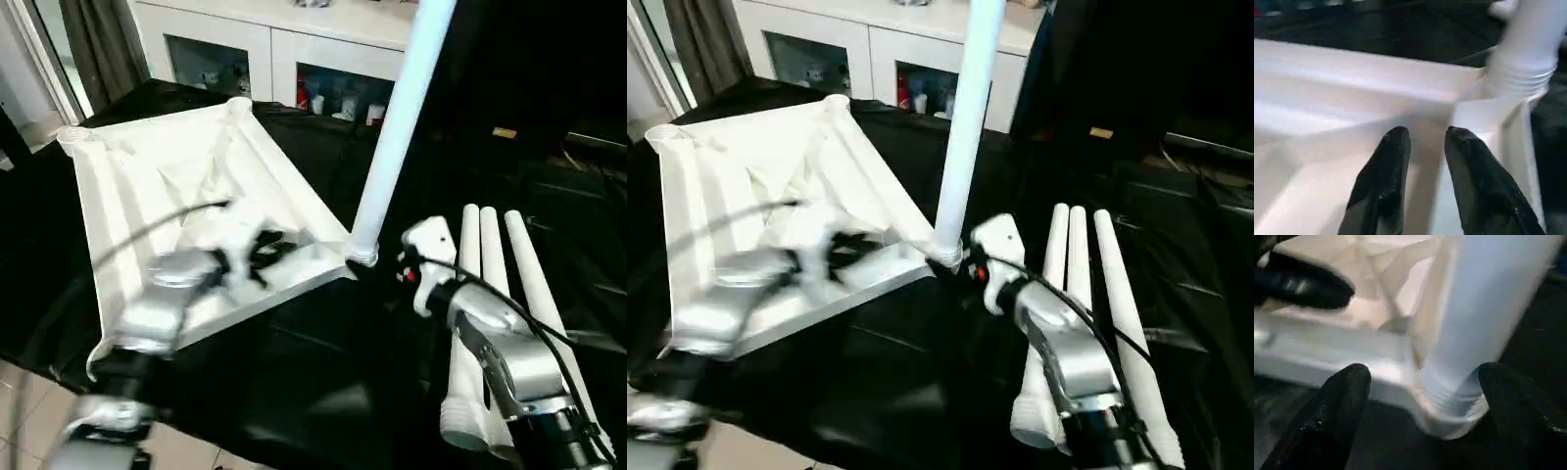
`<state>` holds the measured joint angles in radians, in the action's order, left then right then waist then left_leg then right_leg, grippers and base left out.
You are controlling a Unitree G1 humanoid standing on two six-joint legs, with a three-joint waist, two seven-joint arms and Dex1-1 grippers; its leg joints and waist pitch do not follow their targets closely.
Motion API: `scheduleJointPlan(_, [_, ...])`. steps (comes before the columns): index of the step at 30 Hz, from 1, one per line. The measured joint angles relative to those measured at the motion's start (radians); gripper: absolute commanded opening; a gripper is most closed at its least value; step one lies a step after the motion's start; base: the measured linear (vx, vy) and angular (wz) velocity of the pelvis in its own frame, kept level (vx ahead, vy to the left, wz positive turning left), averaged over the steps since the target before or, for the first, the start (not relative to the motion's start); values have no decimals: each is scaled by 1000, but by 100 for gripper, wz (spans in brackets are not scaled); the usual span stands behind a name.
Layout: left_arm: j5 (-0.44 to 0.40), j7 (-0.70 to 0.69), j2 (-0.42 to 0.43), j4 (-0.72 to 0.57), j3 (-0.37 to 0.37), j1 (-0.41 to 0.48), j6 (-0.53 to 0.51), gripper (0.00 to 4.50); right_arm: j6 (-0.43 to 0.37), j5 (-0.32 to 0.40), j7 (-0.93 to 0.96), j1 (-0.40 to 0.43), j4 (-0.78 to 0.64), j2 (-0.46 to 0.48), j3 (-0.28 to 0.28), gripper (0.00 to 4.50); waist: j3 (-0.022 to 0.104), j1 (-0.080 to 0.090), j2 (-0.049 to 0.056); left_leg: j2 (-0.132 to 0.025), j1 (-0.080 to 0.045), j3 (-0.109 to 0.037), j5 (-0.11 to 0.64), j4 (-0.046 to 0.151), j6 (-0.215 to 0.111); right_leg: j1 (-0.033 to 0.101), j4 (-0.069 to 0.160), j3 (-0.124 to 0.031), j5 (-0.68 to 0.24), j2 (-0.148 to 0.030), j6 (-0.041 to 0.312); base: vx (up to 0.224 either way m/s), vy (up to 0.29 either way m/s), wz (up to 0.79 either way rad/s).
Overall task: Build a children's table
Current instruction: Rotate leg to tighten
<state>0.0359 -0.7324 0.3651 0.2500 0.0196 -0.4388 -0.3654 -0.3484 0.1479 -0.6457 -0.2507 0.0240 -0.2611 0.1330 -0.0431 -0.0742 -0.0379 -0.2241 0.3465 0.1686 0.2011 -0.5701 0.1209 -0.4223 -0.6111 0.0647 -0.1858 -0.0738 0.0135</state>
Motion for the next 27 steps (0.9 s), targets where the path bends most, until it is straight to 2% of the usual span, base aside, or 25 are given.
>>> scheduleJointPlan(1, [3,0,29,-35,-23,25,-29,185,-1,12,-27,13,-18,-10,7,393,0,2,-1,0,-1,0,0,0,0,0,0,0,0,0,0,0,0,0])
scheduleJointPlan(4, [10,-20,135,-154,-101,122,-134,199,-22,38,-97,27,-40,-46,31,393,-2,10,-3,-1,-1,0,0,0,0,1,0,0,0,1,0,0,0,0])
scheduleJointPlan(6, [15,-35,173,-219,-129,162,-186,226,-27,41,-110,25,-43,-47,40,393,-4,5,-9,-1,-1,0,0,-2,0,3,0,0,0,0,0,0,0,0])
scheduleJointPlan(8, [22,-44,195,-259,-148,187,-222,231,-29,37,-108,18,-38,-44,54,393,-4,-2,-14,-1,-1,0,0,-3,1,4,0,0,0,0,0,0,0,0])
scheduleJointPlan(11, [27,-34,265,-315,-192,220,-295,235,-30,-6,-80,-22,38,-18,83,393,-5,-1,-24,-1,0,-1,-1,-6,1,4,-3,0,0,0,0,0,0,0])
scheduleJointPlan(14, [26,-21,323,-355,-239,242,-365,235,-30,-54,-34,-61,134,3,110,393,-4,-1,-27,-1,0,0,-1,-7,1,5,-3,-1,0,0,0,0,0,0])
scheduleJointPlan(19, [-5,-19,406,-403,-247,311,-470,235,2,-102,18,-137,298,68,149,393,-4,4,-27,-1,0,-1,-1,-7,1,4,-4,-1,0,0,0,0,0,0])
scheduleJointPlan(24, [-32,-16,451,-405,-234,345,-504,235,48,-121,82,-194,411,109,146,393,-2,12,-31,-1,0,-1,-1,-9,2,5,-6,-1,0,0,0,0,0,0])
scheduleJointPlan(27, [-33,-6,467,-407,-216,351,-503,235,95,-121,153,-239,513,163,116,393,-2,19,-32,-1,-3,-1,-1,-9,2,6,-7,-1,2,0,3,0,0,0])
